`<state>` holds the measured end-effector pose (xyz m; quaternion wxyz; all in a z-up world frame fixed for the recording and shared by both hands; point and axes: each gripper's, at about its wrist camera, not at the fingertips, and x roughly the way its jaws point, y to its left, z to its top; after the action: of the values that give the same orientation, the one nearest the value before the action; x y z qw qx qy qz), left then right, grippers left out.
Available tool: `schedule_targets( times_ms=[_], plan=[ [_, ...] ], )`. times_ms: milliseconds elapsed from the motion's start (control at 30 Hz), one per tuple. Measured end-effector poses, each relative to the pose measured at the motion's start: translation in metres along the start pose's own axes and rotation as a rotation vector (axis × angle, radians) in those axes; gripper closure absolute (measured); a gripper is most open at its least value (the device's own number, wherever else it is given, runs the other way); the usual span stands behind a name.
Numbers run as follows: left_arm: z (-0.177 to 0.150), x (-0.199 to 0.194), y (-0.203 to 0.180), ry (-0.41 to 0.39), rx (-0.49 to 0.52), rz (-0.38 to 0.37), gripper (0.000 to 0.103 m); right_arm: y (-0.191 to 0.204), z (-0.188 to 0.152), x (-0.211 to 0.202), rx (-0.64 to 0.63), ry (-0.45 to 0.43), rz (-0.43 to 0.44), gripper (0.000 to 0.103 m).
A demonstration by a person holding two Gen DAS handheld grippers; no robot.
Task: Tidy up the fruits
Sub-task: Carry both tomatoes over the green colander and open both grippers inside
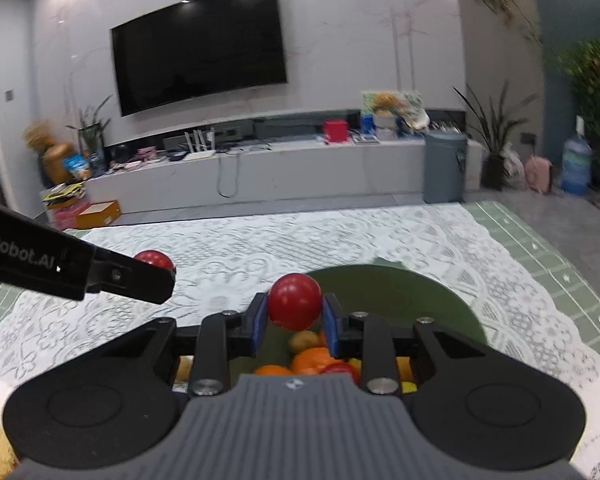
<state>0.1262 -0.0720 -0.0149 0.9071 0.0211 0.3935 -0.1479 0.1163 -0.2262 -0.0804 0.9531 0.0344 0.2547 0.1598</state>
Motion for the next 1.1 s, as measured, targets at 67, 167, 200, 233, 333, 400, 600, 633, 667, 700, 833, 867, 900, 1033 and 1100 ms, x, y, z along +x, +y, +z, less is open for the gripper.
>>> schedule_targets(
  times_ms=[67,167,200,233,333,400,600,633,667,700,833,867,900,1033,1100],
  plan=[
    [0.004,0.008,-0.006,0.004,0.039,-0.004,0.067,-0.012,0.001,0.004,0.038,0.021,-0.001,0.077],
    [0.008,0.024,-0.014,0.025,0.112,-0.006,0.067,-0.030,0.005,0.014,0.102,0.050,0.003,0.077],
    [0.007,0.028,-0.017,0.034,0.136,-0.008,0.067,-0.036,0.006,0.019,0.123,0.059,0.006,0.077],
    [0.007,0.034,-0.019,0.045,0.163,-0.011,0.067,-0.041,0.008,0.024,0.139,0.067,0.009,0.077],
    [0.007,0.049,-0.023,0.089,0.239,-0.020,0.067,-0.050,0.010,0.039,0.170,0.100,0.025,0.077],
    [0.005,0.057,-0.026,0.106,0.286,-0.018,0.067,-0.052,0.010,0.049,0.176,0.130,0.038,0.077],
    [0.003,0.079,-0.027,0.150,0.354,-0.030,0.068,-0.059,0.005,0.064,0.228,0.184,0.064,0.077],
    [0.002,0.081,-0.028,0.153,0.369,-0.034,0.068,-0.061,0.004,0.066,0.241,0.191,0.073,0.077],
    [0.001,0.083,-0.030,0.155,0.391,-0.035,0.068,-0.062,0.004,0.069,0.245,0.197,0.076,0.077],
    [0.000,0.084,-0.033,0.156,0.419,-0.034,0.068,-0.062,0.003,0.072,0.247,0.204,0.080,0.077],
    [-0.007,0.092,-0.041,0.165,0.527,-0.025,0.068,-0.061,0.003,0.081,0.251,0.228,0.100,0.077],
    [-0.008,0.094,-0.043,0.169,0.542,-0.020,0.068,-0.061,0.002,0.083,0.252,0.234,0.104,0.077],
    [-0.009,0.097,-0.044,0.174,0.552,-0.018,0.068,-0.061,0.002,0.085,0.254,0.238,0.107,0.077],
    [-0.010,0.105,-0.042,0.183,0.543,-0.027,0.068,-0.057,0.001,0.091,0.243,0.259,0.113,0.077],
    [-0.011,0.108,-0.041,0.187,0.534,-0.029,0.068,-0.058,0.000,0.092,0.246,0.265,0.111,0.076]
  ],
)
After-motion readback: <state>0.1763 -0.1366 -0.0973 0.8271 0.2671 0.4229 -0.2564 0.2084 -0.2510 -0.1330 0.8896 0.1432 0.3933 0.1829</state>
